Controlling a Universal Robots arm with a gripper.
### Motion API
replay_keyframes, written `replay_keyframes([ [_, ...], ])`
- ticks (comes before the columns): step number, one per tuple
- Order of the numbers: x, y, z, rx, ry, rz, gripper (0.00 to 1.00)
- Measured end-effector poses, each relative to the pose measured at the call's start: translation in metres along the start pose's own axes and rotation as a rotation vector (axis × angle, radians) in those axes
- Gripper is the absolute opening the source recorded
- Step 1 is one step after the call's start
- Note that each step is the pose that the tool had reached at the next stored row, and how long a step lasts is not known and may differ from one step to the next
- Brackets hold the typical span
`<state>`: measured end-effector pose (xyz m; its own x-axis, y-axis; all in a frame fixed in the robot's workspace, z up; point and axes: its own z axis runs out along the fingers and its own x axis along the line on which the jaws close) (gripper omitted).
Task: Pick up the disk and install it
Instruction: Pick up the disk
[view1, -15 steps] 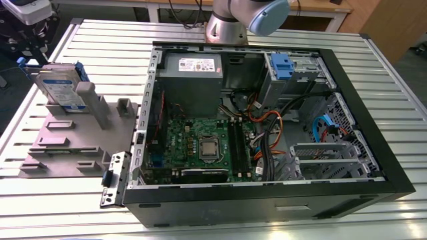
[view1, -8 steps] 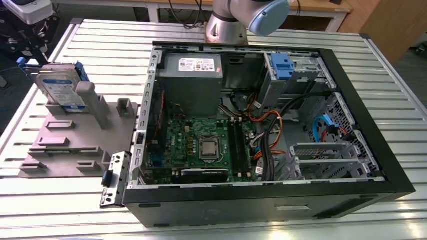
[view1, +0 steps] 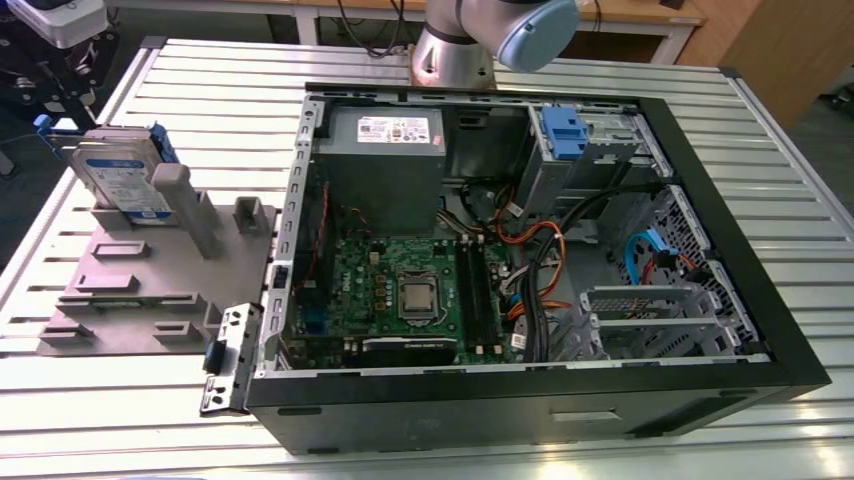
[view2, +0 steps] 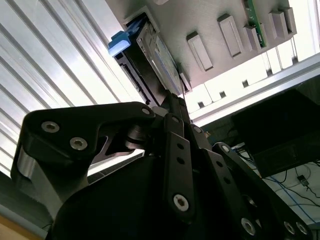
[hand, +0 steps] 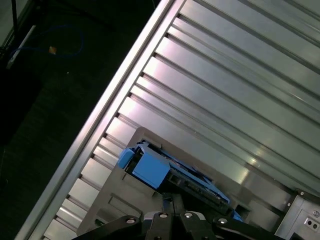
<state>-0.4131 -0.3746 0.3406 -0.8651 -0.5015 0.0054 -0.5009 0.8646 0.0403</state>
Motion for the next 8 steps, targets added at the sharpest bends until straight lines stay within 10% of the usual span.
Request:
replay_keyframes([
  [8,0.0000,0.0000,0.0000,0.0001,0.0010,-0.024,0.11],
])
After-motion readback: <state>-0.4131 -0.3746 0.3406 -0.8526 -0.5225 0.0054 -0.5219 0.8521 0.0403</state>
